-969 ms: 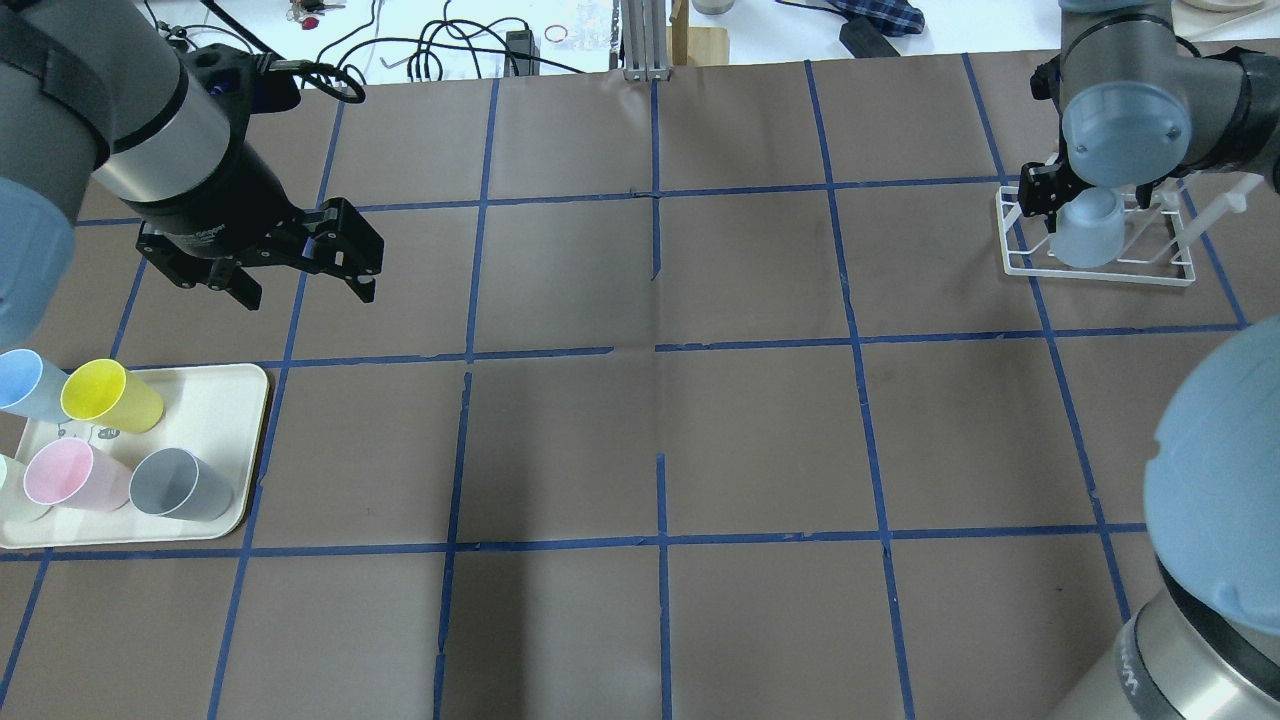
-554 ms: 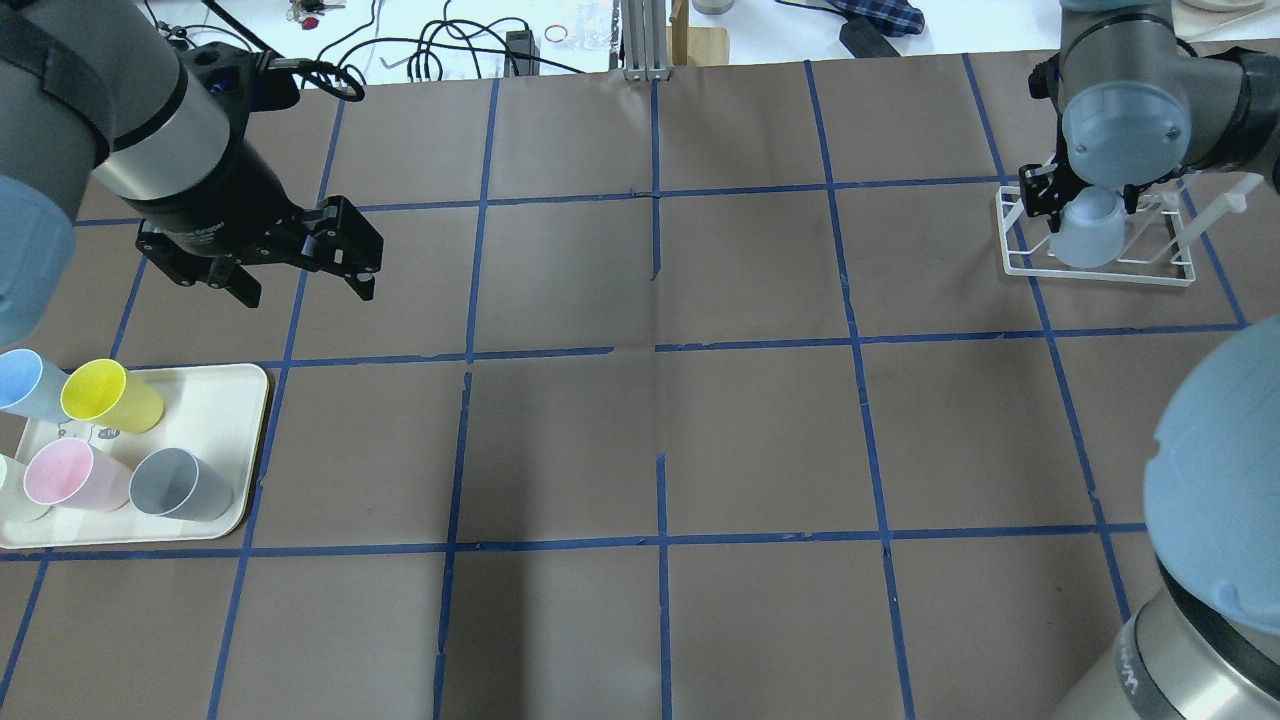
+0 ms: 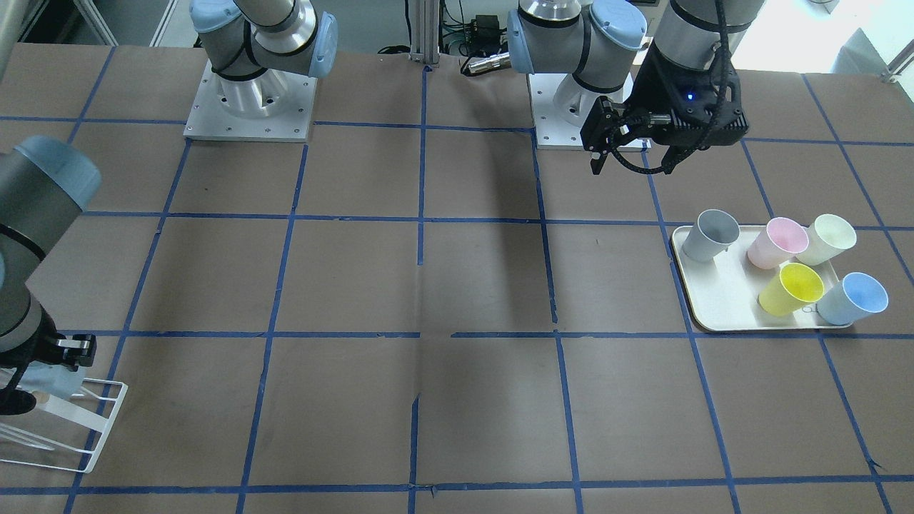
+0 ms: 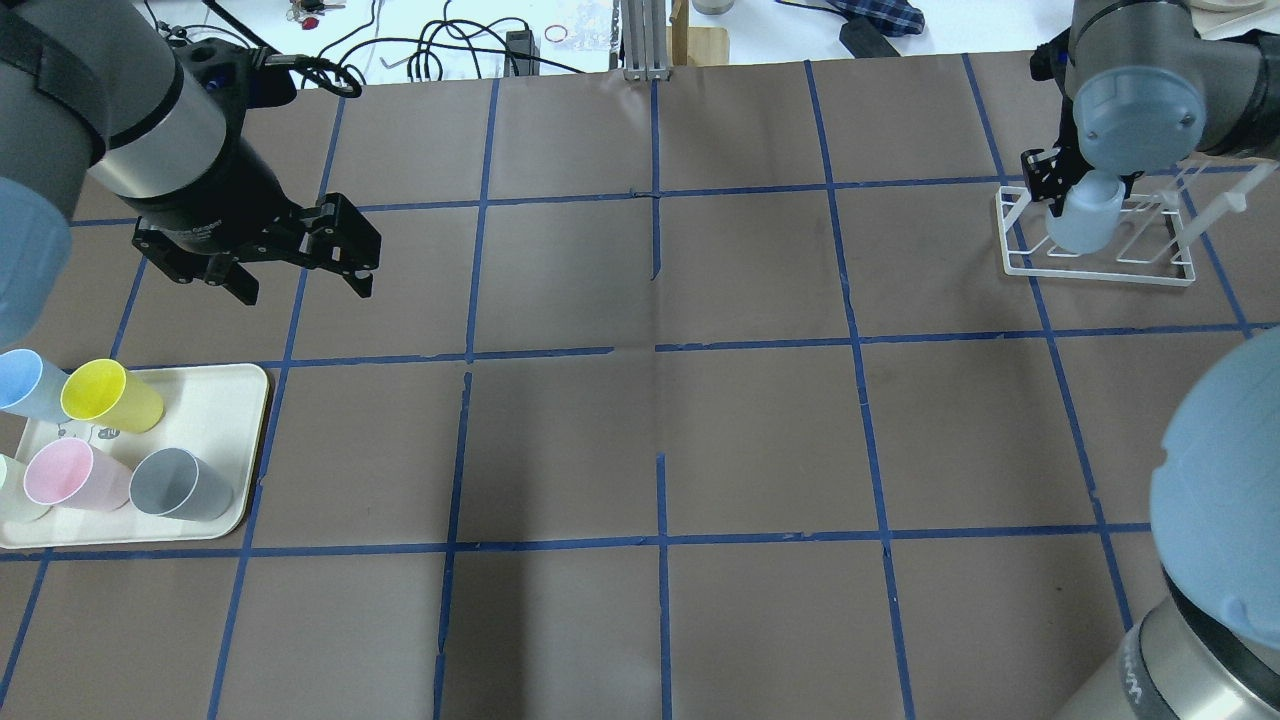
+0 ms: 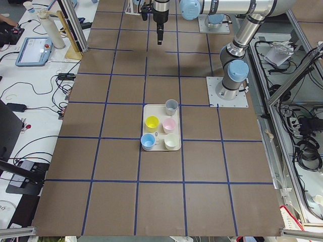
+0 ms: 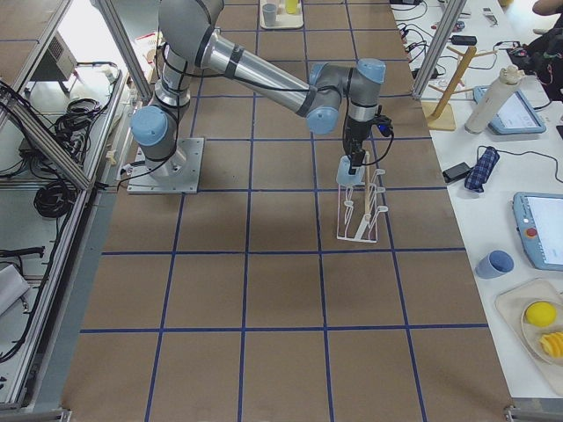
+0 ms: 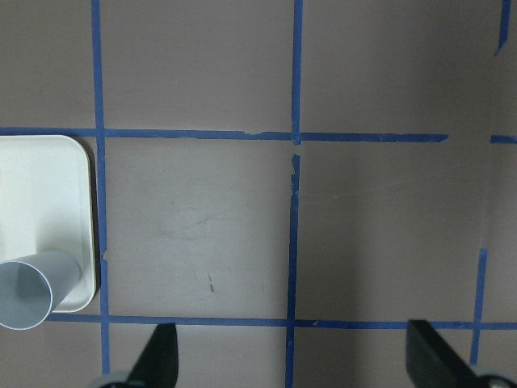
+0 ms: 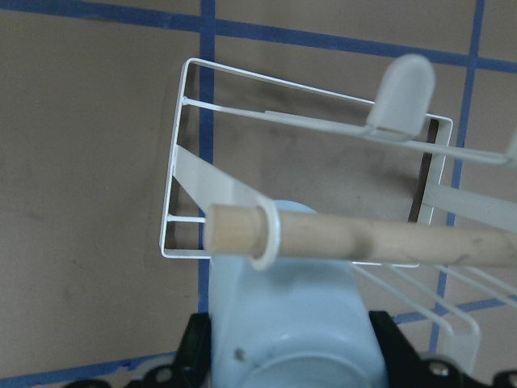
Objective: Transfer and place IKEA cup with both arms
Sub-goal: 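Close the right gripper on the light blue cup's rim, then lift the light blue cup off the rack with the right gripper, then carry the cup toward the left gripper while the left gripper reaches toward it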
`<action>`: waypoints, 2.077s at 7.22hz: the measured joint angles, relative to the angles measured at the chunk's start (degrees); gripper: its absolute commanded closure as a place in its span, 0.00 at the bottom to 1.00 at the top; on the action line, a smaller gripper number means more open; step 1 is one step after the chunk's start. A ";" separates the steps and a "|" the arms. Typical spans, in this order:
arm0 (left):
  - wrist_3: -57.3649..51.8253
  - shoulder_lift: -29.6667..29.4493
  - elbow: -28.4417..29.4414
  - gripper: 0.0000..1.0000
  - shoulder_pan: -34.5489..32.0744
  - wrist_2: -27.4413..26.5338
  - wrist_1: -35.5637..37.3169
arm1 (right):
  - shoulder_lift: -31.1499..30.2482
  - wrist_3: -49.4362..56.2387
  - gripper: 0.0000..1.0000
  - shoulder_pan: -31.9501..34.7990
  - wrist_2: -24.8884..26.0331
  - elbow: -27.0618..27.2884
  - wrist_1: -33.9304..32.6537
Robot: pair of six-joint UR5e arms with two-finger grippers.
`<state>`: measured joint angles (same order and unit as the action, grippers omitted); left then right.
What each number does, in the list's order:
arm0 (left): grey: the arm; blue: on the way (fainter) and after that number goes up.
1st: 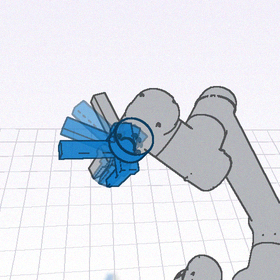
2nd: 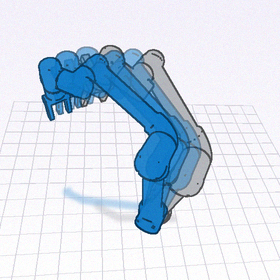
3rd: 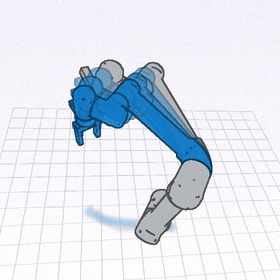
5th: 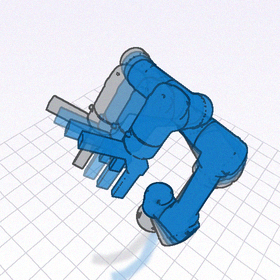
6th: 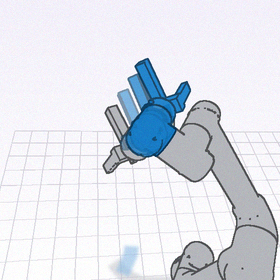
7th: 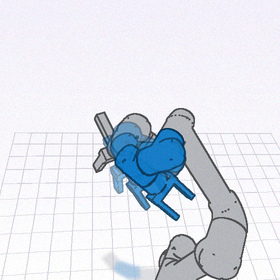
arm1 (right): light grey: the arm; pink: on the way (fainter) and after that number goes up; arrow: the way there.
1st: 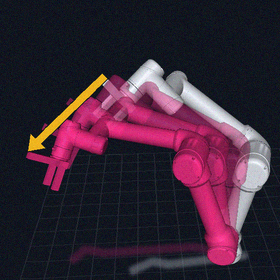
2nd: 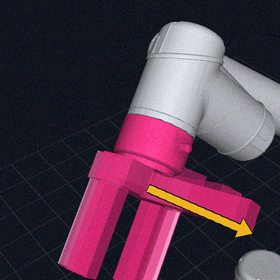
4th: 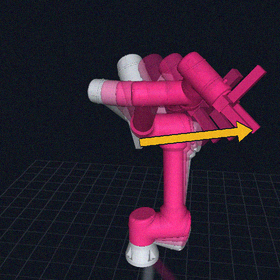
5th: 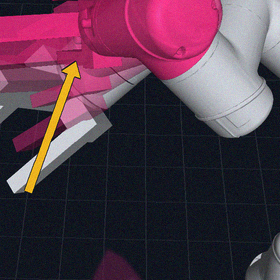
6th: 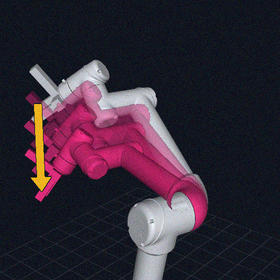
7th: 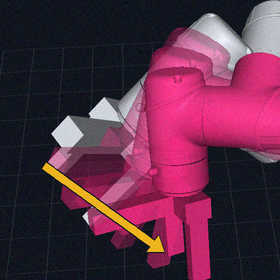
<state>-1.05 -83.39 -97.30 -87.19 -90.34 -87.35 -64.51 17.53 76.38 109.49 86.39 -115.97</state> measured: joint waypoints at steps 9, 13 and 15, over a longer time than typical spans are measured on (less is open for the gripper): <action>-0.33 0.16 2.62 0.00 3.15 11.11 -3.37 | -15.86 -0.19 0.70 -1.46 -31.04 -0.72 30.58; -0.92 -0.91 3.69 0.00 9.41 48.12 -13.69 | -16.02 -9.03 0.71 -7.96 -54.79 -0.63 50.08; -1.16 -1.17 -0.74 0.00 10.27 66.09 -15.71 | -16.95 -11.04 0.70 -8.93 -65.81 -0.72 58.30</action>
<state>-2.22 -84.56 -98.04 -76.92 -24.25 -103.05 -81.46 6.49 67.46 43.68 85.67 -57.68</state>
